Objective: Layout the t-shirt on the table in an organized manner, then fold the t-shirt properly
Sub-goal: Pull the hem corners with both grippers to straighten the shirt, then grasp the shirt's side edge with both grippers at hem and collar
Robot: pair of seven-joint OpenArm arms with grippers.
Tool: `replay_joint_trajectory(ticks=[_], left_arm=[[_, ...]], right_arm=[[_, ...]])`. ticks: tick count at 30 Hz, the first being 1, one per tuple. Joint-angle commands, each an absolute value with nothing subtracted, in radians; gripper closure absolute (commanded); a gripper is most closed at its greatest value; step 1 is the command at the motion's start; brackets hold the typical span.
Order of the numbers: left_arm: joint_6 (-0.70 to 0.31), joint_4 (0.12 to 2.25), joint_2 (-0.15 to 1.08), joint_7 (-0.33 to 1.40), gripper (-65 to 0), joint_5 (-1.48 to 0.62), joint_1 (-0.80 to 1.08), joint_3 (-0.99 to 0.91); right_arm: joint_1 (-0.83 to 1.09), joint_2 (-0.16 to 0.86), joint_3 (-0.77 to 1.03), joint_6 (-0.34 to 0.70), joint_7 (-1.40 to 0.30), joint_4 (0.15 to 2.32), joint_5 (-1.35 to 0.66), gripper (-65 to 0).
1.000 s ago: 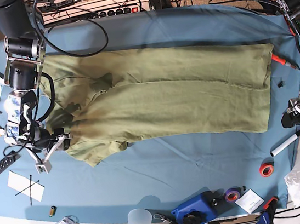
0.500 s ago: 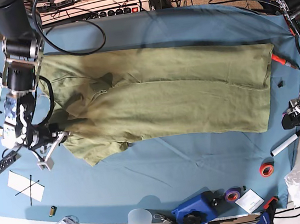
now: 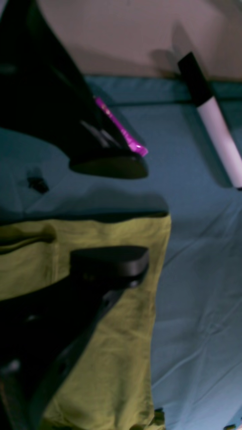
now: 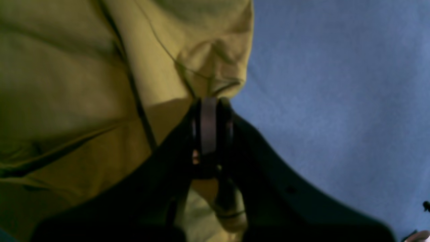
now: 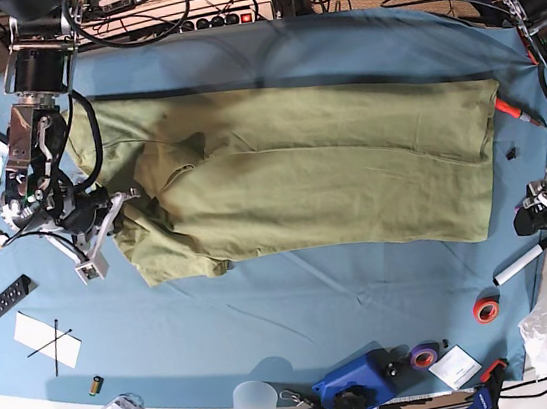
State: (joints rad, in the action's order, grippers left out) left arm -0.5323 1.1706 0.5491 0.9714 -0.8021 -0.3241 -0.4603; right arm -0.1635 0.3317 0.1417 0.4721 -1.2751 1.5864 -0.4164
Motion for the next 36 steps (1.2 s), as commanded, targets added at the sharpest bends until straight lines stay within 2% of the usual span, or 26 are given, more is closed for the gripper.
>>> replay_joint_trajectory(ticks=[1, 4, 6, 10, 12, 15, 20, 23, 30, 36], left_arm=[[-0.537, 1.187, 0.573, 0.951, -32.4, -0.823, -0.346, -0.467], [-0.537, 1.187, 0.573, 0.950, -32.4, -0.823, -0.346, -0.467], [-0.537, 1.187, 0.573, 0.950, -32.4, -0.823, -0.346, -0.467], [-0.537, 1.187, 0.571, 0.950, -32.4, -0.823, -0.346, -0.467], [-0.537, 1.187, 0.566, 0.951, -32.4, -0.823, -0.346, -0.467], [-0.538, 1.187, 0.553, 0.952, -32.4, -0.823, -0.346, -0.467], [-0.551, 1.187, 0.530, 0.954, -32.4, -0.823, -0.346, -0.467], [-0.551, 1.187, 0.524, 0.955, -32.4, -0.823, -0.346, -0.467], [-0.551, 1.187, 0.524, 0.965, -32.4, -0.795, -0.346, -0.467], [-0.574, 1.187, 0.493, 0.957, -32.4, -0.662, -0.346, -0.467]], right_arm=[[-0.189, 0.347, 0.146, 0.479, -1.255, 1.607, -0.419, -0.7], [-0.188, 0.347, 0.146, 0.500, -1.258, 1.607, -0.419, -17.2], [-0.189, 0.347, 0.146, 0.497, -1.254, 1.608, -0.419, -23.3], [-0.197, 0.347, 0.147, 0.490, -1.183, 1.609, -0.418, -23.4], [-0.197, 0.346, 0.155, 0.478, -1.068, 1.609, -0.395, -23.4], [-0.209, 0.344, 0.156, 0.374, -0.959, 1.608, -0.271, -23.4], [-0.266, 0.344, 0.156, 0.358, -0.959, 1.589, -0.254, -23.3], [-0.328, 0.343, 0.156, 0.359, -0.958, 1.471, -0.257, -23.3], [-0.491, 0.332, 0.156, 0.495, -0.914, 1.065, -0.279, -23.3], [-0.542, 0.296, 0.156, 0.553, -0.917, 0.909, -0.279, -23.3]])
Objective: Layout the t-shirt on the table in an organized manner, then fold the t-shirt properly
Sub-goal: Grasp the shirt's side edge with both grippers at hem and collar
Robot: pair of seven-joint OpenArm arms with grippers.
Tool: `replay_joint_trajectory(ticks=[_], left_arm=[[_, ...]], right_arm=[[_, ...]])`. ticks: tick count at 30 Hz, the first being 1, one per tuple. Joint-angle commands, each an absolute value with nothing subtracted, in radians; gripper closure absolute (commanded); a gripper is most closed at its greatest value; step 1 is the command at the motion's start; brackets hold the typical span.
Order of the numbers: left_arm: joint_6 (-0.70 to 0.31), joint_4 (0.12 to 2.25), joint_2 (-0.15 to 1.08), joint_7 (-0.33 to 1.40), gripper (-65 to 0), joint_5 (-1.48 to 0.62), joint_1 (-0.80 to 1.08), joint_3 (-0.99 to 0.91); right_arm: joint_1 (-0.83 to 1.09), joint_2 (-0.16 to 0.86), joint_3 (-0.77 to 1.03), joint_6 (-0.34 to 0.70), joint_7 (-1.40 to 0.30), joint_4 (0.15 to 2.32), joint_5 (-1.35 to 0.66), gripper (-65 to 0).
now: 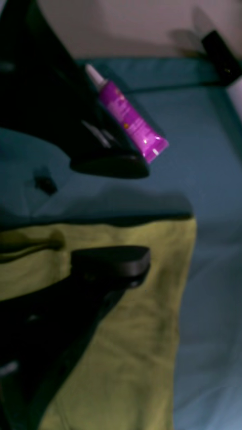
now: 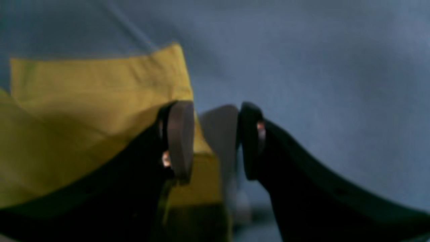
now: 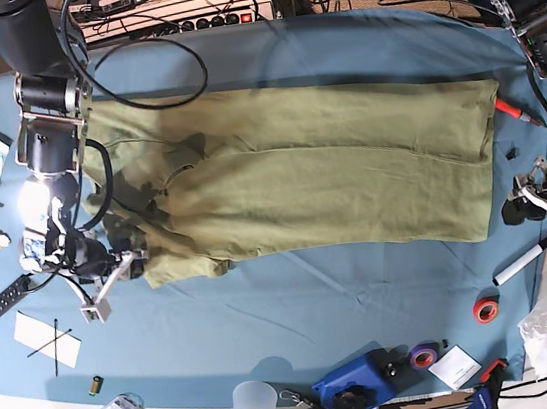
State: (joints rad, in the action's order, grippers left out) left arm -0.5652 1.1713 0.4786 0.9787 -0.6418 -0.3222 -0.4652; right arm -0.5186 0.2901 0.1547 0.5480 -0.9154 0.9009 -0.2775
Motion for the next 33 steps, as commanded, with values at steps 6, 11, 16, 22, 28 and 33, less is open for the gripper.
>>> replay_joint_trajectory(ticks=[6, 11, 16, 22, 28, 33], left_arm=[[-0.615, 1.187, 0.448, 0.855, -32.4, -0.599, -0.347, -0.416], [-0.484, 1.187, 0.449, 0.740, -32.4, -0.424, -0.350, -0.263], [-0.343, 1.187, 0.449, 0.701, -32.4, -0.331, -0.384, -0.147], [-0.262, 1.184, 0.449, 0.715, -31.3, -0.251, -0.431, -0.138], [-0.284, 1.107, 0.449, 0.748, -30.8, -0.255, -0.432, -0.138], [-0.324, 1.017, 0.449, 0.739, -30.8, -0.328, -0.432, -0.138]], right_arm=[[-0.543, 0.281, 0.156, 0.552, -0.928, 0.908, -0.280, -23.3], [-0.543, 0.280, 0.156, 0.553, -0.978, 0.908, -0.280, -23.3], [-0.543, 0.280, 0.156, 0.553, -1.004, 0.908, -0.303, -23.3], [-0.543, 0.280, 0.156, 0.553, -1.026, 0.908, -0.307, -23.3], [-0.543, 0.280, 0.156, 0.554, -1.045, 0.908, -0.334, -23.3], [-0.543, 0.280, 0.156, 0.554, -1.052, 0.908, -0.337, -23.3]])
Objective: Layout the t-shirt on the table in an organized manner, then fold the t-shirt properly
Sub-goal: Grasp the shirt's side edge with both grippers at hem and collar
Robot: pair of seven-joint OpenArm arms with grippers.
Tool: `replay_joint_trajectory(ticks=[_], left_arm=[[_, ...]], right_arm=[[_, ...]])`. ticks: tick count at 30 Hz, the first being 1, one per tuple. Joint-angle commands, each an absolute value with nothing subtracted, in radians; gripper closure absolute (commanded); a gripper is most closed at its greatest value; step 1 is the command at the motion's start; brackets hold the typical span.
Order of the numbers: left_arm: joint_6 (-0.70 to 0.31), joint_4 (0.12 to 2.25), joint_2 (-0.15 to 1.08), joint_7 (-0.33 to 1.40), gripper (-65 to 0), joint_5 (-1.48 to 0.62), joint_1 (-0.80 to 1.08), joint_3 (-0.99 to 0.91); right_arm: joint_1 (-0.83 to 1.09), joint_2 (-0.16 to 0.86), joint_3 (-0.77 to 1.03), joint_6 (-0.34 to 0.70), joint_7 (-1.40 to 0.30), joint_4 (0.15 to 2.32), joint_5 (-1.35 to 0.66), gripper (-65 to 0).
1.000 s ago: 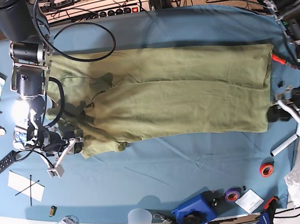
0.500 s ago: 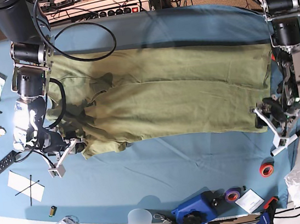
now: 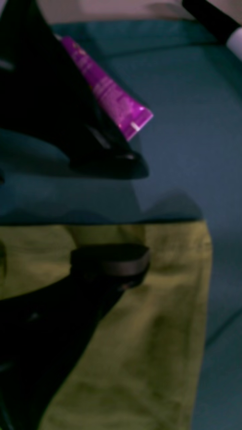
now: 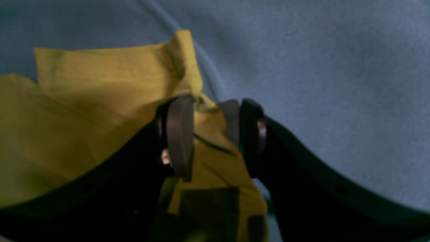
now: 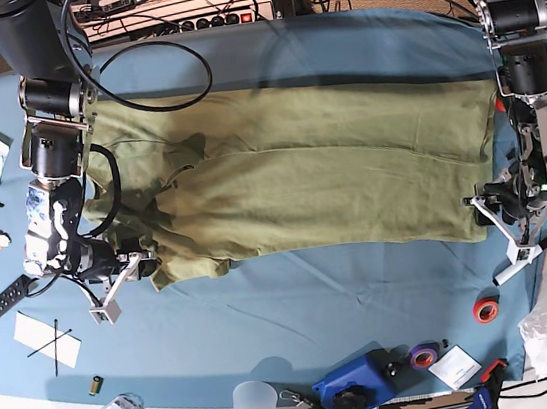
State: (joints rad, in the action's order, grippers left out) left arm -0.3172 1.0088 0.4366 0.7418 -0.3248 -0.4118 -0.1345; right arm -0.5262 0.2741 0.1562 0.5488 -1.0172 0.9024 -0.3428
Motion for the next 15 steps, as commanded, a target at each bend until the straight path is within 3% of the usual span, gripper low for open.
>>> replay_joint_trajectory(ticks=[1, 7, 10, 12, 15], left_arm=[[-0.339, 1.002, 0.449, 0.739, -30.6, -0.342, -0.433, -0.138], [-0.424, 0.951, 0.445, 0.731, -24.9, -0.427, -0.432, -0.138], [-0.416, 0.951, 0.440, 0.719, -19.0, -0.436, -0.432, -0.138], [-0.418, 0.951, 0.437, 0.709, -11.7, -0.443, -0.432, -0.138], [-0.420, 0.951, 0.429, 0.709, -1.3, -0.451, -0.432, -0.138]], right_arm=[[-0.543, 0.280, 0.156, 0.555, -1.052, 0.908, -0.348, -23.3], [-0.543, 0.280, 0.156, 0.595, -1.062, 0.908, -0.385, -21.4], [-0.543, 0.279, 0.156, 0.595, -1.055, 0.908, -0.385, -9.4], [-0.543, 0.280, 0.156, 0.594, -1.054, 0.908, -0.385, -1.9], [-0.543, 0.280, 0.156, 0.594, -1.054, 0.908, -0.385, 0.0]])
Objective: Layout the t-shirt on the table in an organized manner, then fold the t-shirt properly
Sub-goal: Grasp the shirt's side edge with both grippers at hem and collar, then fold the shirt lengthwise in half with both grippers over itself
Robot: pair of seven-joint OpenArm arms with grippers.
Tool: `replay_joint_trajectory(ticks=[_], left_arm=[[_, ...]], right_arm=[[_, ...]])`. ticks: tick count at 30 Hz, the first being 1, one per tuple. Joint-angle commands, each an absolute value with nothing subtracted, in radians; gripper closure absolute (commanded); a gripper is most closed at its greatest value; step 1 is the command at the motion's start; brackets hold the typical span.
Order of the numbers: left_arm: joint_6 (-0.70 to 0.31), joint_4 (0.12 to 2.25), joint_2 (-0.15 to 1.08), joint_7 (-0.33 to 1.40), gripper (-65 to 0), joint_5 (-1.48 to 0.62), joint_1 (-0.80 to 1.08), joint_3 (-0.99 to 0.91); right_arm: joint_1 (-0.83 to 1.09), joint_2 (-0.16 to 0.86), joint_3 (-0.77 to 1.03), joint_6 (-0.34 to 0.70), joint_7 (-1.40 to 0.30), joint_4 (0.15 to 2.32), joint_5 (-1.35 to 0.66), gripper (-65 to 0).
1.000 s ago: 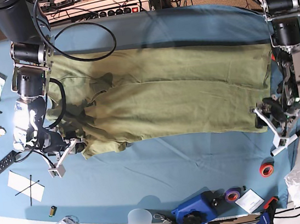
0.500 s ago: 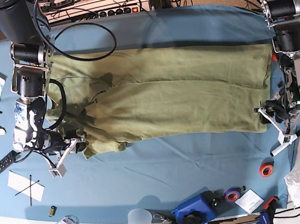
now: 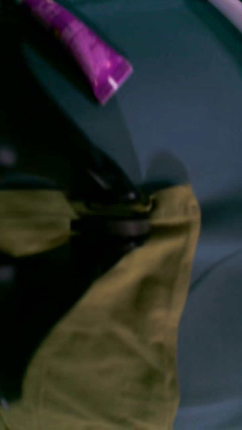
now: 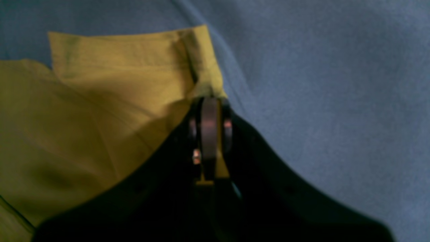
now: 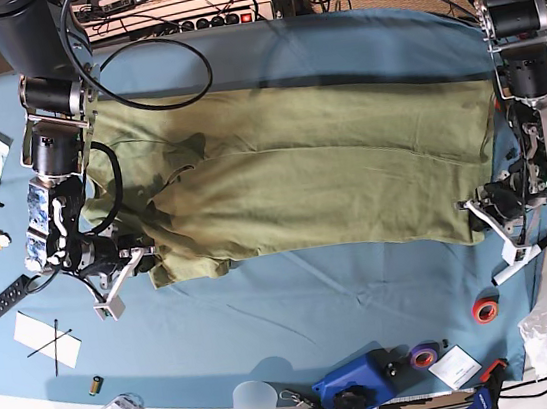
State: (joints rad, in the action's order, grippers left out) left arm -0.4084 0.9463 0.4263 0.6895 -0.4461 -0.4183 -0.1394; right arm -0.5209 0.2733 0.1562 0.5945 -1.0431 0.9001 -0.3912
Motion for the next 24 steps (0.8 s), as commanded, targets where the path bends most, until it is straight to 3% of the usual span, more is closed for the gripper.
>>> replay_joint_trajectory(ticks=[1, 10, 14, 24], left_arm=[[-0.421, 0.951, 0.426, 0.709, 0.0, -0.451, -0.432, -0.138], [-0.421, 0.970, 0.430, 0.817, 0.0, -0.529, -0.448, -0.193], [-0.504, 0.970, 0.432, 0.900, 0.0, -0.661, -0.464, -0.268], [-0.600, 0.970, 0.478, 1.165, 0.0, -0.912, -0.467, -0.549]], right_arm=[[-0.544, 0.280, 0.156, 0.594, -1.053, 0.909, -0.385, 0.0], [-0.543, 0.283, 0.158, 0.594, -1.046, 1.020, -0.480, 0.0], [-0.543, 0.283, 0.158, 0.594, -1.078, 1.100, -0.482, 0.0], [-0.458, 0.283, 0.158, 0.594, -1.112, 1.328, -0.483, 0.0]])
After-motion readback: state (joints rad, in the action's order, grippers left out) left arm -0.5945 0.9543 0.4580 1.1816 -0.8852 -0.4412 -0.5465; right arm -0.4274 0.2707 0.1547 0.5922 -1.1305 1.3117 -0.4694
